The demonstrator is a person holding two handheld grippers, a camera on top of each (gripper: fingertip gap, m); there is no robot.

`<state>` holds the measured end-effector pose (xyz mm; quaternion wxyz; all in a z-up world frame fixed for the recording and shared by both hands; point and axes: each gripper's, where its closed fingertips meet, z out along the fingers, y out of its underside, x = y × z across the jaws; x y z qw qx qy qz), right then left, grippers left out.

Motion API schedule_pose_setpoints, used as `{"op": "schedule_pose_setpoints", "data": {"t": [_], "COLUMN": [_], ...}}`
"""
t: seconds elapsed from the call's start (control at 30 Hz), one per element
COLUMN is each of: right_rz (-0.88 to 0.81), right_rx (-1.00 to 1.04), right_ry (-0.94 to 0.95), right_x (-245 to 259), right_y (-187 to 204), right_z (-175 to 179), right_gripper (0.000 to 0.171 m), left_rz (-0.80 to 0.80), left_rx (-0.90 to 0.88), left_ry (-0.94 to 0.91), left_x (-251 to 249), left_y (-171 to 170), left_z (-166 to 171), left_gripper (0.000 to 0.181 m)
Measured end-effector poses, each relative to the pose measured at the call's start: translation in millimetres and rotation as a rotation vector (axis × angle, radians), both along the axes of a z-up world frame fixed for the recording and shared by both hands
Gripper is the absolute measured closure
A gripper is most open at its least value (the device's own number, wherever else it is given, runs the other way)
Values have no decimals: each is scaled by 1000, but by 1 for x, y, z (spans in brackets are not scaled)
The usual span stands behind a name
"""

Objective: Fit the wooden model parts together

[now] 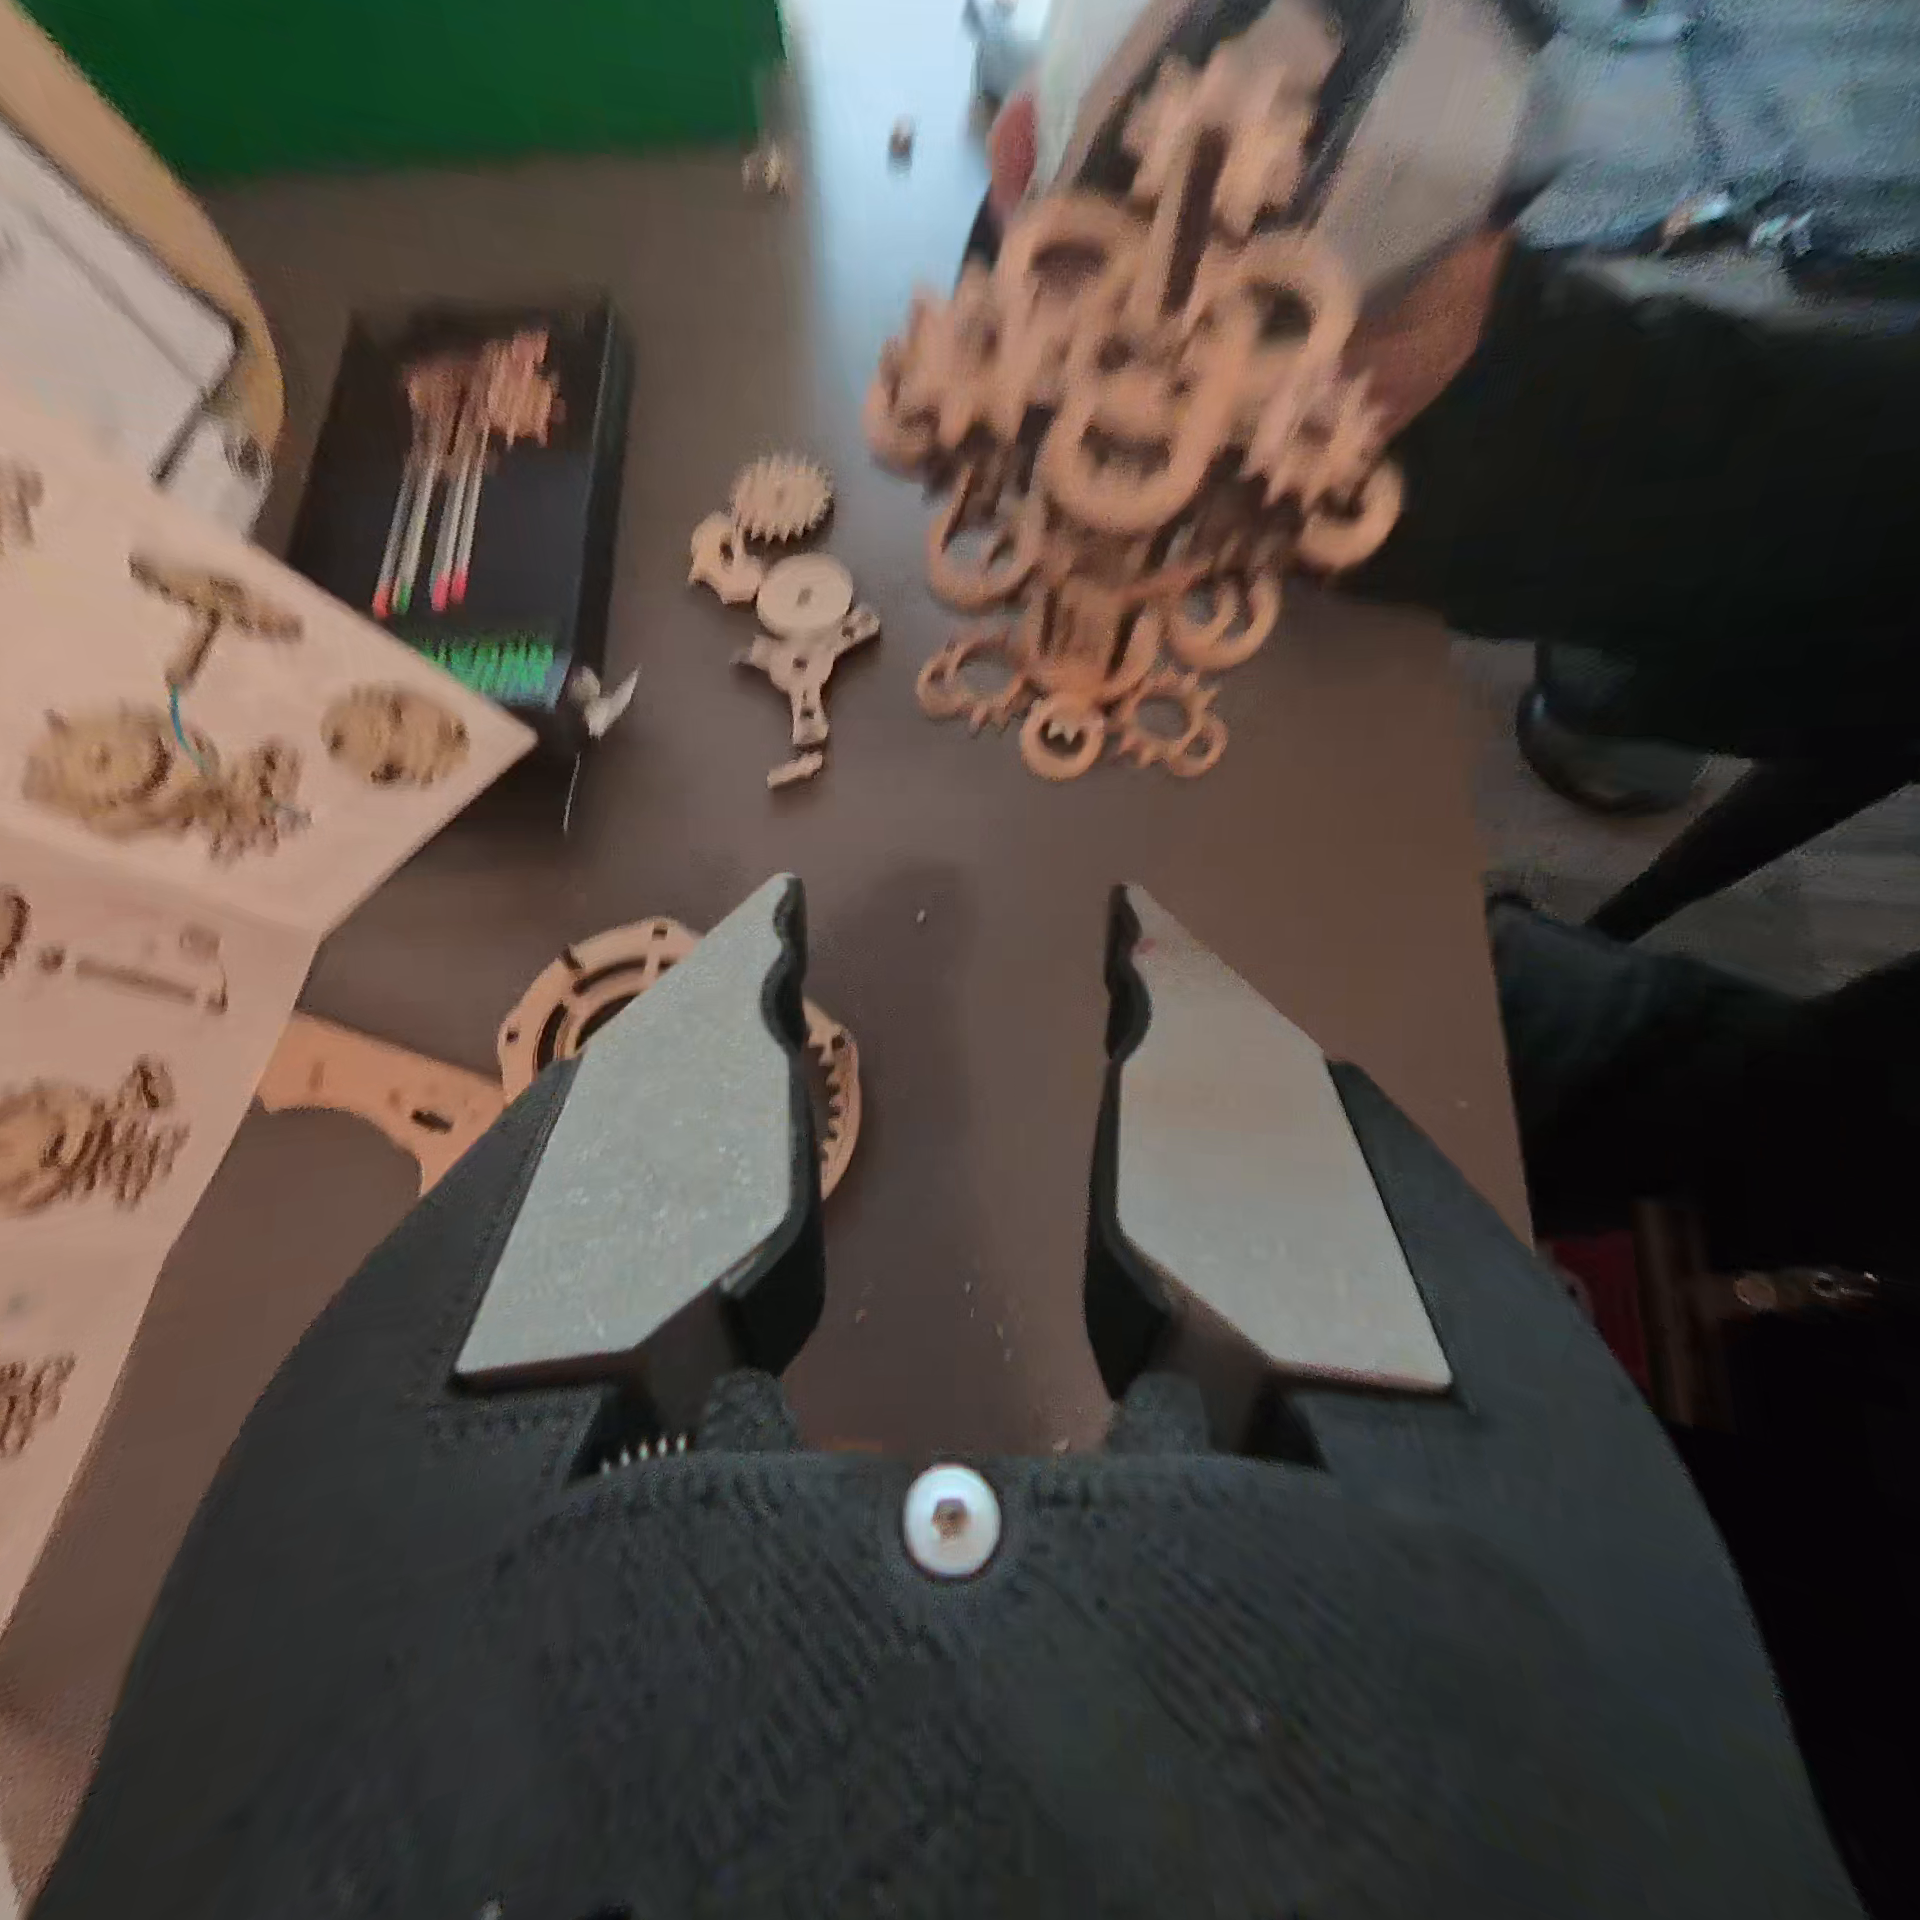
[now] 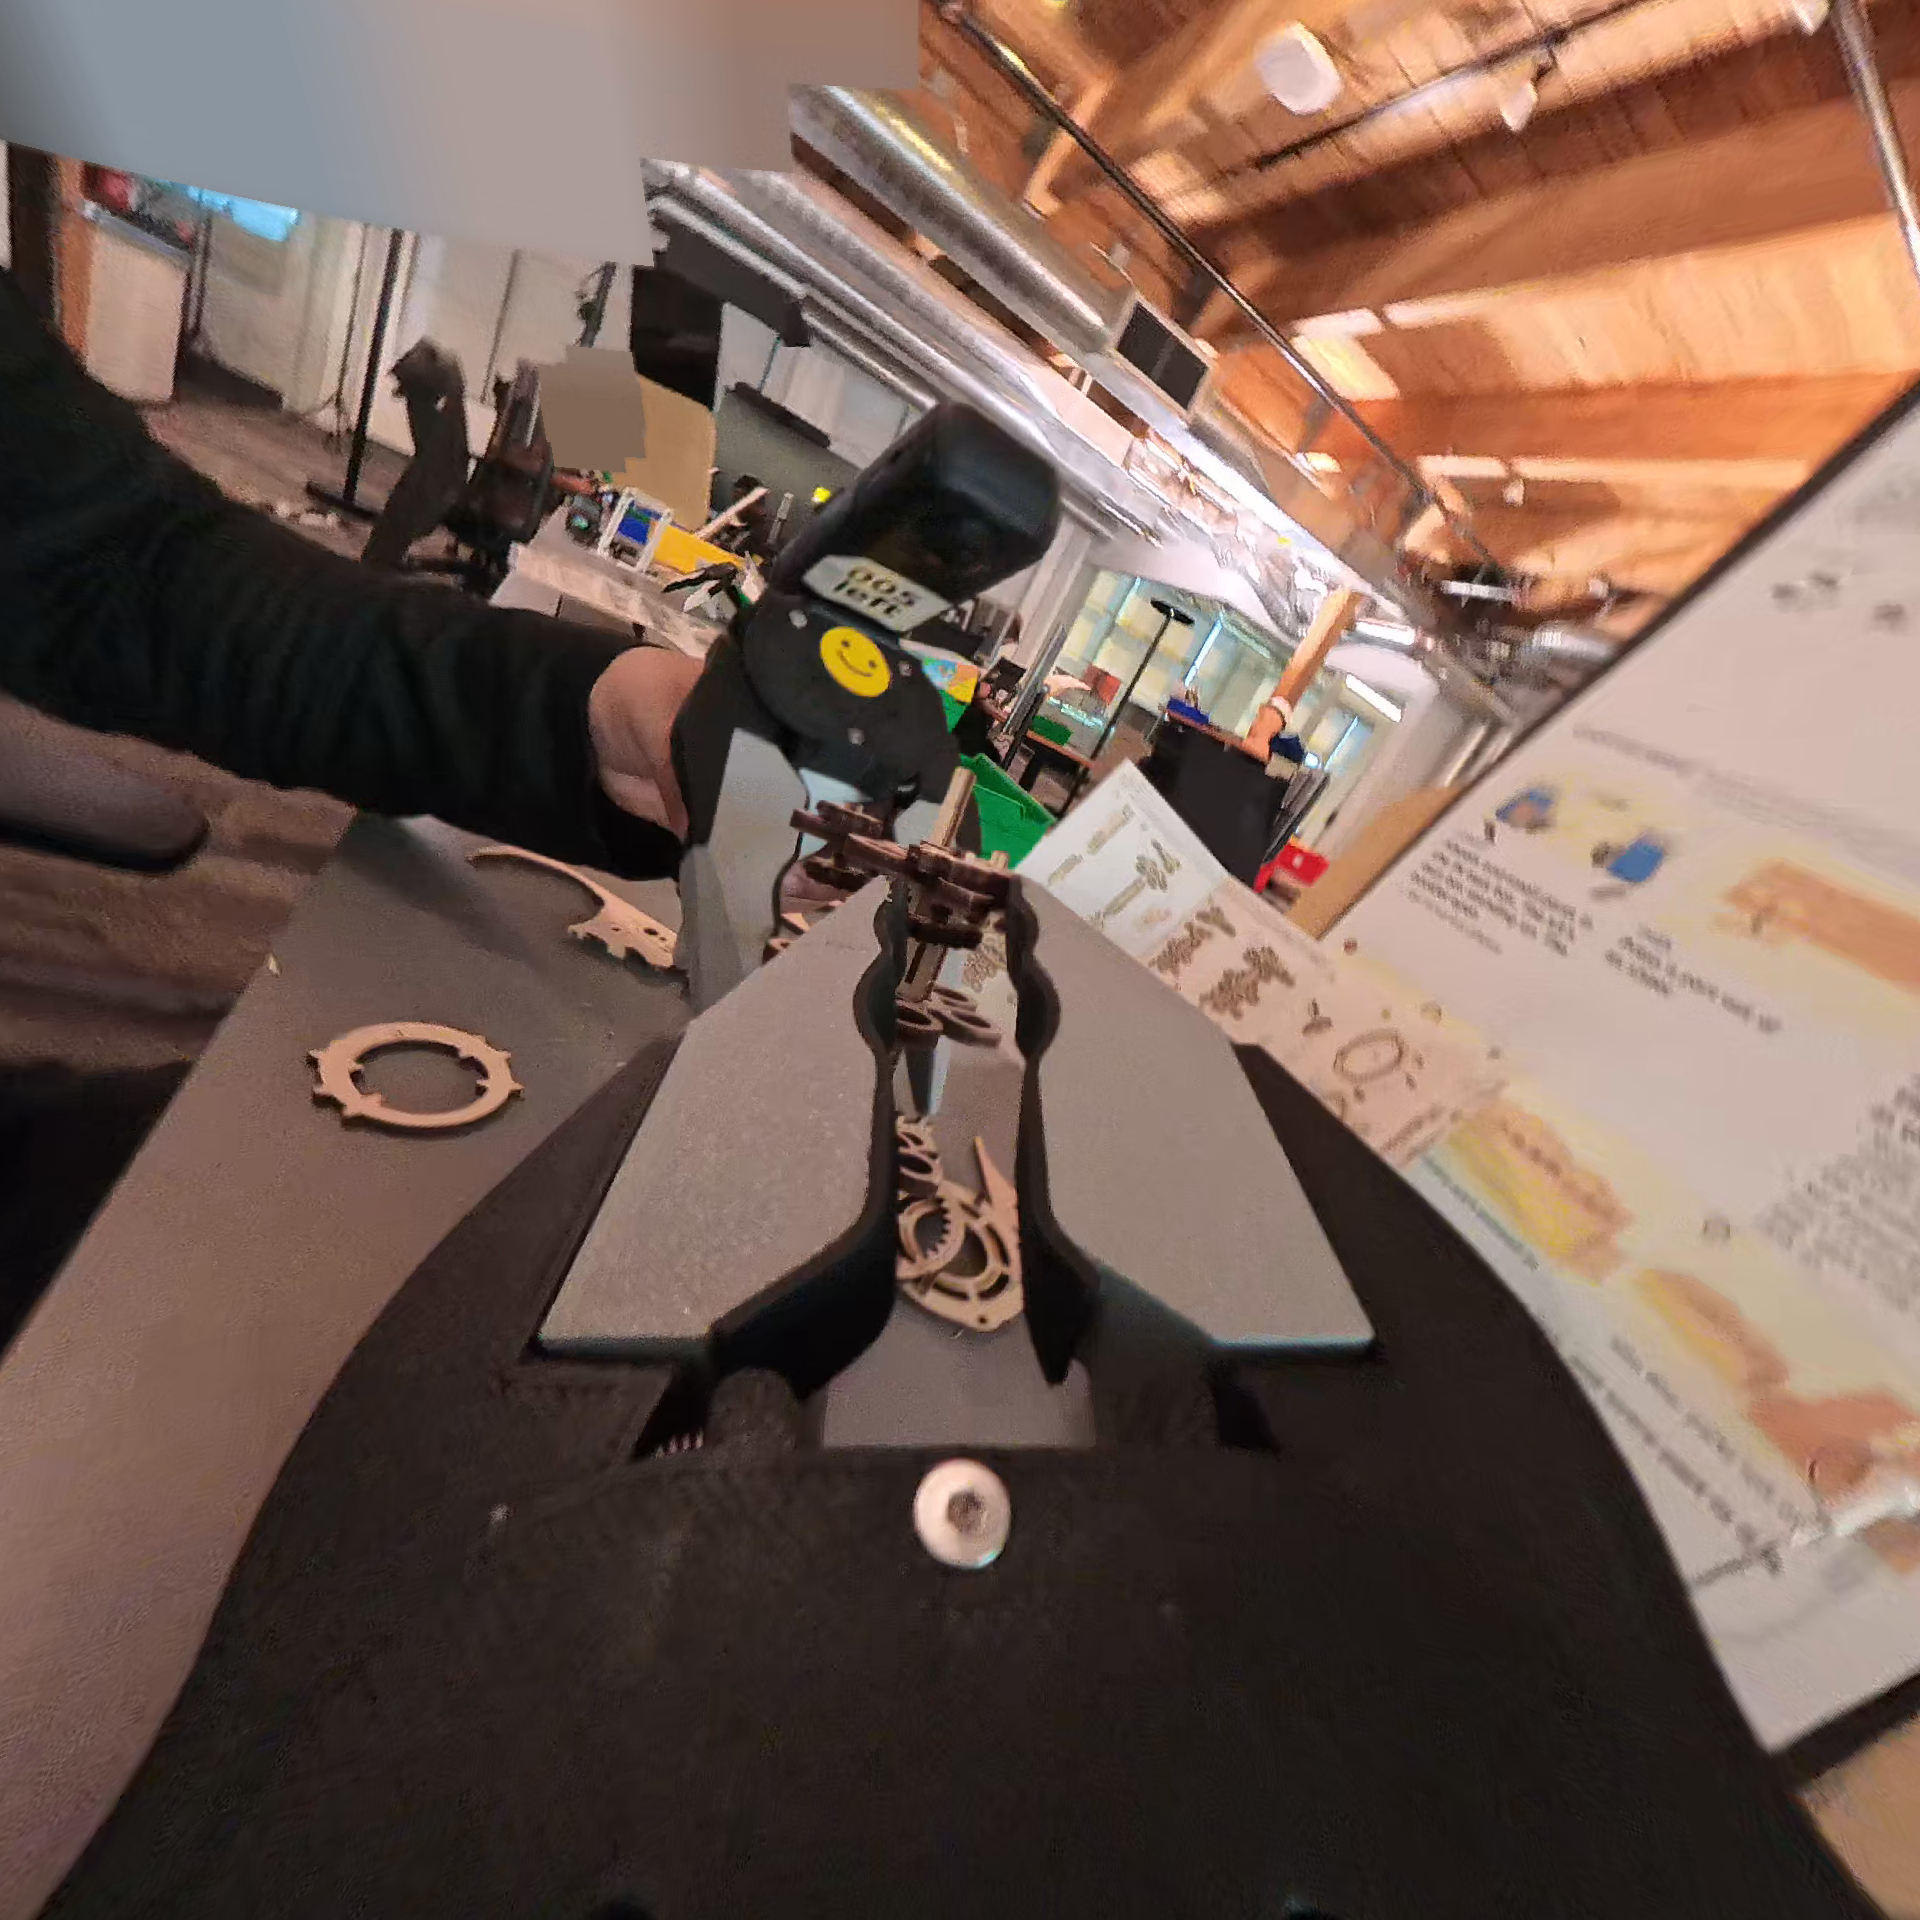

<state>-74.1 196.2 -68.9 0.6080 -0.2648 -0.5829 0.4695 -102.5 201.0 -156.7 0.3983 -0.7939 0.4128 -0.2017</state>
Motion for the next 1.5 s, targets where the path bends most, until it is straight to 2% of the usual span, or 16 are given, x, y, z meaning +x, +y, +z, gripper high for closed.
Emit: {"op": "schedule_pose_setpoints", "data": {"t": [0.03,0.17,0.23,0.3,0.4,0.5,0.57,0.7,0.83,0.93,1.03,1.5], "right_rz": [17,91,106,125,161,175,183,213,224,221,211,202], "right_rx": [45,121,130,133,144,153,162,189,228,227,218,210], "right_ry": [7,-27,-24,-23,-12,-13,-10,-6,-35,-37,-28,-36], "right_x": [-3,-14,-16,-15,-10,-6,-5,-5,-8,-8,-5,-7], "right_y": [-6,-24,-28,-31,-36,-36,-37,-44,-49,-48,-44,-42], "right_z": [-2,-13,-14,-15,-15,-16,-16,-17,-24,-25,-23,-24], "right_gripper": [157,156,157,157,158,158,158,159,161,161,160,160], "left_rz": [-18,-118,-158,-221,-253,-296,-288,-266,-249,-238,-236,-240], "left_rx": [38,94,128,199,297,251,232,325,414,419,463,432], "left_ry": [-26,-134,-145,-145,-140,-238,-266,-215,-111,-117,-139,-159], "left_x": [4,13,14,17,20,24,24,22,18,15,12,11], "left_y": [0,-12,-18,-27,-31,-41,-42,-38,-32,-32,-34,-36], "left_z": [6,14,14,16,19,22,25,26,16,18,28,26], "left_gripper": [124,125,131,145,142,134,137,141,158,162,179,177]}}
